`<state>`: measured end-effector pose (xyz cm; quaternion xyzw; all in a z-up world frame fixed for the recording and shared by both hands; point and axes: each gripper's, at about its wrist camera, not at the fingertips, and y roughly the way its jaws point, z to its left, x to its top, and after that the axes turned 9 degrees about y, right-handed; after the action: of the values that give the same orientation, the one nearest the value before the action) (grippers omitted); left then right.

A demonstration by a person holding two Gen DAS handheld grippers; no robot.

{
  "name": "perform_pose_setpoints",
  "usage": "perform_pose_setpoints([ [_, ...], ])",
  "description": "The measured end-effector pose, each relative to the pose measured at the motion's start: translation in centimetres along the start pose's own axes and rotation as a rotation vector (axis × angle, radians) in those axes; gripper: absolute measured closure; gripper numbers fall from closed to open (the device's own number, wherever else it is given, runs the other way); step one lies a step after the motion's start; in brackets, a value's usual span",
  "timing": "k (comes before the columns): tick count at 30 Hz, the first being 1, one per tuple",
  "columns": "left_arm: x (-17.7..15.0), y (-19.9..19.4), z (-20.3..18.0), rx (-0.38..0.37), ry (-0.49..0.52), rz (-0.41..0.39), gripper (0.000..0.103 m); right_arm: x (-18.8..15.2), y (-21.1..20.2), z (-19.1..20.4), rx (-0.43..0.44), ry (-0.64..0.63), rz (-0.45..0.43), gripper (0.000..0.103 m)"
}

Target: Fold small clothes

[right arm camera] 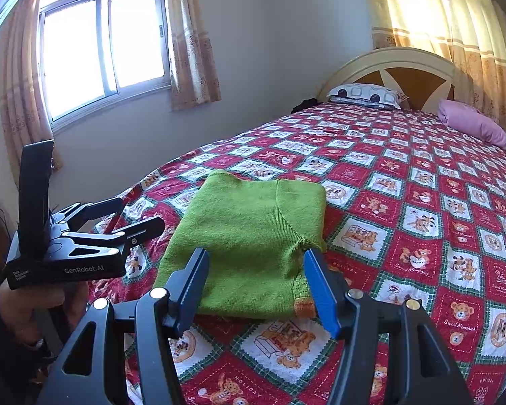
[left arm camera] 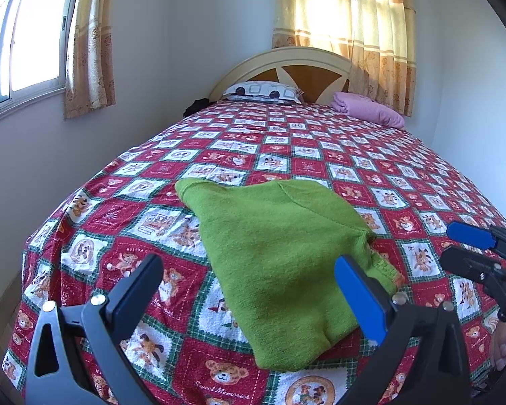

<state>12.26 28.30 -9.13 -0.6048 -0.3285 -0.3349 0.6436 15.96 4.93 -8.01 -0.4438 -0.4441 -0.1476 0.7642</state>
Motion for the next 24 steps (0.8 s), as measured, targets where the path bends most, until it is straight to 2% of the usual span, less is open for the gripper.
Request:
perform_pose_setpoints([
  [24,-0.13,0.02,0.14,0.002,-0.001,0.004,0.0,-0.04,-0.39,0.22,0.008,0.003,-0.016,0.043],
])
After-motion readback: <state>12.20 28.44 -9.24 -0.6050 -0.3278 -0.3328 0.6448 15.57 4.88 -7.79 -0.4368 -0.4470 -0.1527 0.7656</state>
